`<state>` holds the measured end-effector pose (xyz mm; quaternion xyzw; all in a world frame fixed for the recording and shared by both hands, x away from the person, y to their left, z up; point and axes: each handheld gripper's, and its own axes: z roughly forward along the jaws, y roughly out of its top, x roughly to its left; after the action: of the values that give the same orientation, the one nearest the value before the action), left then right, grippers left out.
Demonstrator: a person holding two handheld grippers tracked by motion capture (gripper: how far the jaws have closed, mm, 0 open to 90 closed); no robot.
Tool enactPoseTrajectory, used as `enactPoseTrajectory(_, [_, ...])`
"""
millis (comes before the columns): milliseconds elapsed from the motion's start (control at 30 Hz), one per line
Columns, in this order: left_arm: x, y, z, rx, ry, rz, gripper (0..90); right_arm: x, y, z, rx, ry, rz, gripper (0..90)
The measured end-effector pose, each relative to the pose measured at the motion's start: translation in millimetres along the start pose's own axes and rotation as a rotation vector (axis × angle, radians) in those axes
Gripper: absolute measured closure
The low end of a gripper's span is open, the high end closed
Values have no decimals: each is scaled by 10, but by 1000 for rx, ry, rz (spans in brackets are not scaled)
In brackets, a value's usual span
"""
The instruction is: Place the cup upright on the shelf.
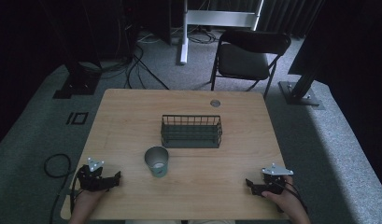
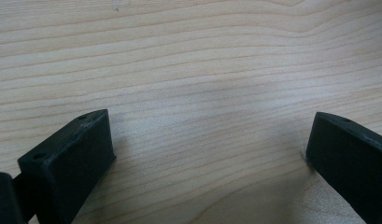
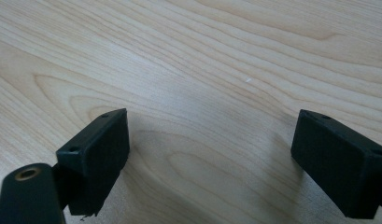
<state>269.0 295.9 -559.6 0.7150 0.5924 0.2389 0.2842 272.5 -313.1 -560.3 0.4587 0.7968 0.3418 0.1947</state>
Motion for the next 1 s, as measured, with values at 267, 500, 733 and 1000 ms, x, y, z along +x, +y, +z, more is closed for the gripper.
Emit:
enactPoseTrajectory(267, [0, 0, 0, 0, 0, 0, 14, 0, 0, 0, 0, 0, 0, 109])
enactPoseTrajectory(500, [0, 0, 0, 0, 0, 0, 14, 1, 0, 0, 0, 0, 1, 109])
enactPoseTrajectory(733, [0, 0, 0, 0, 0, 0, 14, 13, -4, -6, 0, -4, 5, 112])
enactPoseTrajectory(1000, [0, 0, 0, 0, 0, 0, 14, 23, 20, -20, -15, 5, 36, 128])
